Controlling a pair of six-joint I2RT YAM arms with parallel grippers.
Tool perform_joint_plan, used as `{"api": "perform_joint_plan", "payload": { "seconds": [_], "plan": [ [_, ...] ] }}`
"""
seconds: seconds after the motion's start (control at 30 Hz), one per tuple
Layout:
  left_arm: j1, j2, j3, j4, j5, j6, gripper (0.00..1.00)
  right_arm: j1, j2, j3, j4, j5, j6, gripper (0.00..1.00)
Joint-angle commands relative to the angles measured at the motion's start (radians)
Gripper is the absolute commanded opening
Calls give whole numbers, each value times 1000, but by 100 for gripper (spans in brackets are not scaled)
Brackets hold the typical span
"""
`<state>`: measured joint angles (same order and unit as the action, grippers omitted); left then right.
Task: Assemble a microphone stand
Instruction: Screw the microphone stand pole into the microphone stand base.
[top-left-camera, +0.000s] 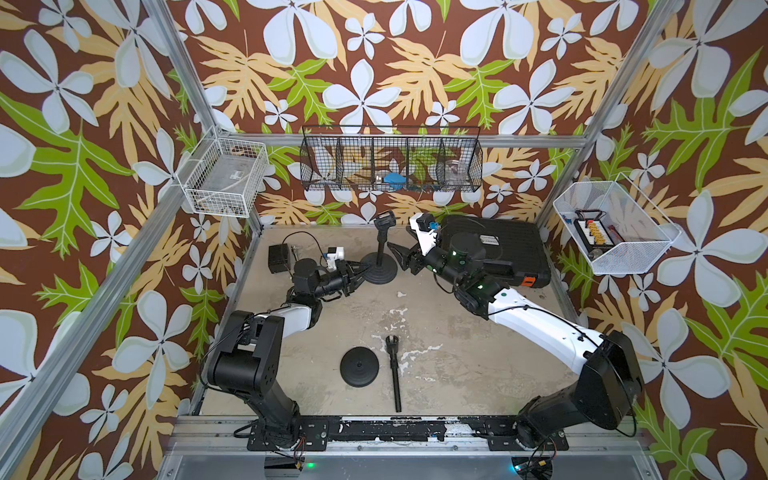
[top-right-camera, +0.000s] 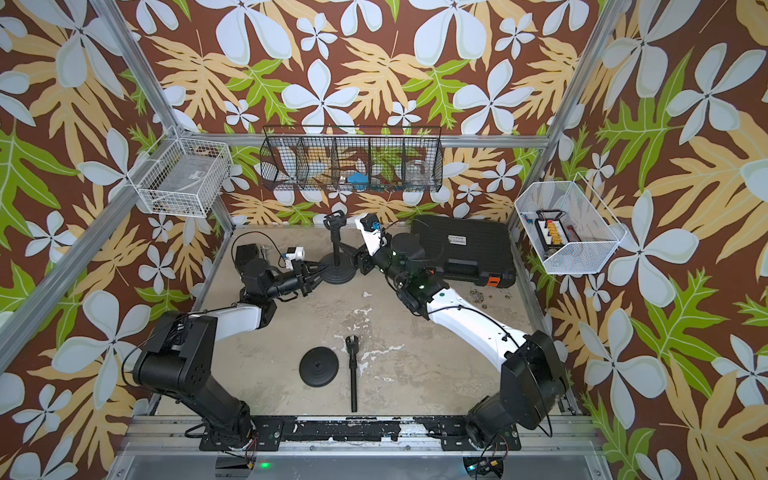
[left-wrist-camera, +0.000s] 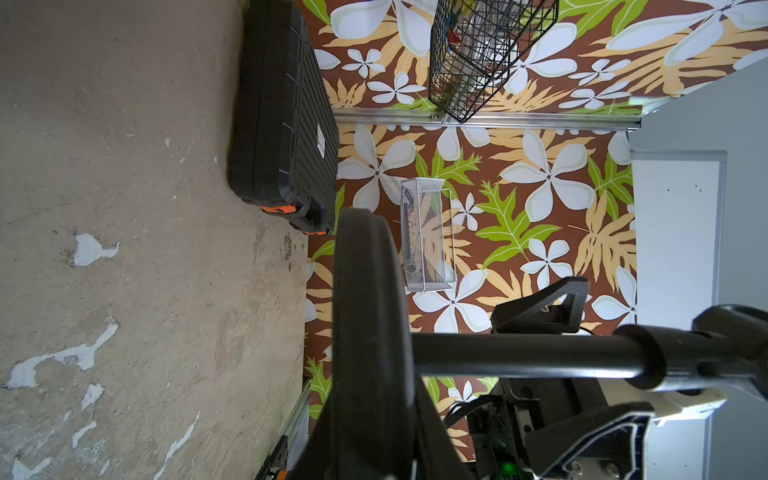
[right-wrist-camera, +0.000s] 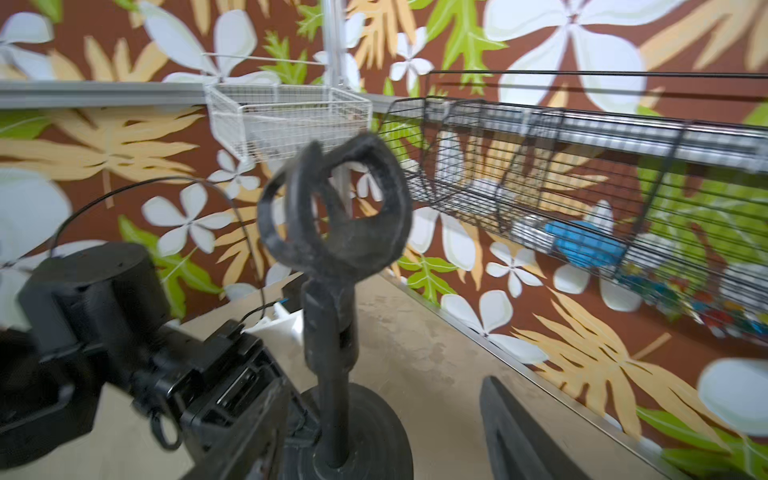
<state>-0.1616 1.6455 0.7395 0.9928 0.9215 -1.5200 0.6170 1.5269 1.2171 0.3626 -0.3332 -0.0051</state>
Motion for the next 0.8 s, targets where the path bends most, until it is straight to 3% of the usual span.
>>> {"api": "perform_joint_plan", "payload": {
  "seconds": [0.0,0.17,0.33,0.53,0.67,0.77],
  "plan": [
    [2,0,4,84,8,-6,0,-32,33,66,-75,-346,-112,69],
    [2,2,8,84,15,-6,0,-77,142,226,-188,-466,-151,62],
    [2,3,9,84,17,-6,0,-85,228,336,-244,-508,-164,56],
    [3,5,9,84,19,-6,0,-84,262,359,-219,-567,-135,31],
    [2,5,9,84,18,-6,0,-80,247,307,-141,-520,-68,16],
    [3,5,9,83,17,-8,0,-40,209,233,-76,-329,-16,3]
  ]
}}
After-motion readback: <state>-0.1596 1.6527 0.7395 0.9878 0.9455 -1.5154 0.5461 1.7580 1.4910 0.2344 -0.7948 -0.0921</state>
